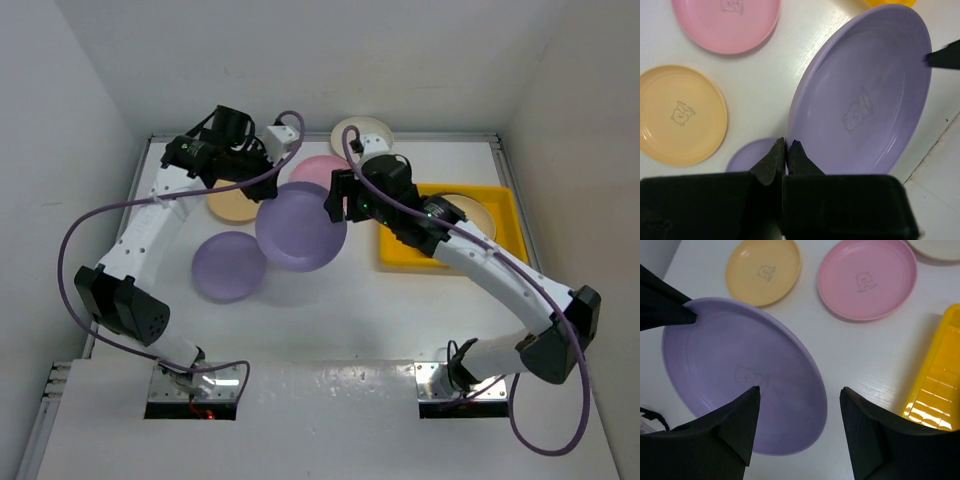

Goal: Place the plates into the plastic bin on the countertop

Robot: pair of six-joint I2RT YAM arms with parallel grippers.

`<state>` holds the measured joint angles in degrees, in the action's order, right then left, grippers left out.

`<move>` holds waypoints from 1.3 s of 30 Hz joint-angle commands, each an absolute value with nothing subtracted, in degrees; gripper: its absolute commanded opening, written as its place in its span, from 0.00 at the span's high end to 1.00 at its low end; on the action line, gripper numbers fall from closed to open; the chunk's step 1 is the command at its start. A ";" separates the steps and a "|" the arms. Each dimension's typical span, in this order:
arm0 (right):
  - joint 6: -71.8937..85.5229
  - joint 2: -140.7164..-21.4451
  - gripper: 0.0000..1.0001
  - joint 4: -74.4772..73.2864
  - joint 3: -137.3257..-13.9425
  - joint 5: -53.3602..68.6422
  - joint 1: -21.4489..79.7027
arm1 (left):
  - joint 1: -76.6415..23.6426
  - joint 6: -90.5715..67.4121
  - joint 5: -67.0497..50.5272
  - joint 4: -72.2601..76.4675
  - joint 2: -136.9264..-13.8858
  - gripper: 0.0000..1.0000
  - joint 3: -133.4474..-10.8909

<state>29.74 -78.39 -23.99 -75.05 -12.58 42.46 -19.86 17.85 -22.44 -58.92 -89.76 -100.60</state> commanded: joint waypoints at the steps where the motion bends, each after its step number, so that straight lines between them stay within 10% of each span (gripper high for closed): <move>1: 29.71 -79.80 0.36 -21.27 -74.19 -16.16 43.95 | -21.88 16.79 -20.73 -58.18 -88.24 1.00 -101.51; 9: 26.63 -82.35 0.49 -20.40 -69.97 -18.67 41.75 | -23.02 18.45 -23.46 -58.18 -88.24 1.00 -101.51; 16: 24.35 -82.35 0.71 -13.19 -64.35 -4.49 39.12 | -22.51 20.57 -29.52 -56.87 -87.71 1.00 -98.80; 20: 26.53 -81.05 1.00 -7.67 -60.40 -1.58 36.67 | -20.84 21.09 -32.25 -55.46 -88.95 1.00 -97.12; 23: 30.82 -78.24 1.00 -2.48 -55.57 1.04 33.07 | -19.08 21.09 -34.72 -52.92 -90.86 1.00 -96.42; 24: 32.07 -77.70 1.00 -2.29 -54.68 1.14 31.39 | -19.07 21.09 -34.72 -52.91 -91.57 0.92 -96.42; 25: 33.21 -76.30 1.00 -2.02 -54.23 1.93 30.16 | -19.07 21.09 -33.59 -52.30 -92.28 0.44 -97.63; 27: 36.99 -75.50 1.00 -2.20 -53.18 4.38 24.62 | -19.07 21.09 -33.05 -51.07 -94.73 0.00 -98.70; 39: 42.89 -71.10 1.00 -27.85 -55.89 2.47 -13.40 | -2.48 14.15 -26.54 -46.76 -102.39 0.00 -103.81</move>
<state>40.84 -71.72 -19.16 -53.34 3.84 -6.81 -6.81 15.94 -28.58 -48.05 -101.86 -102.80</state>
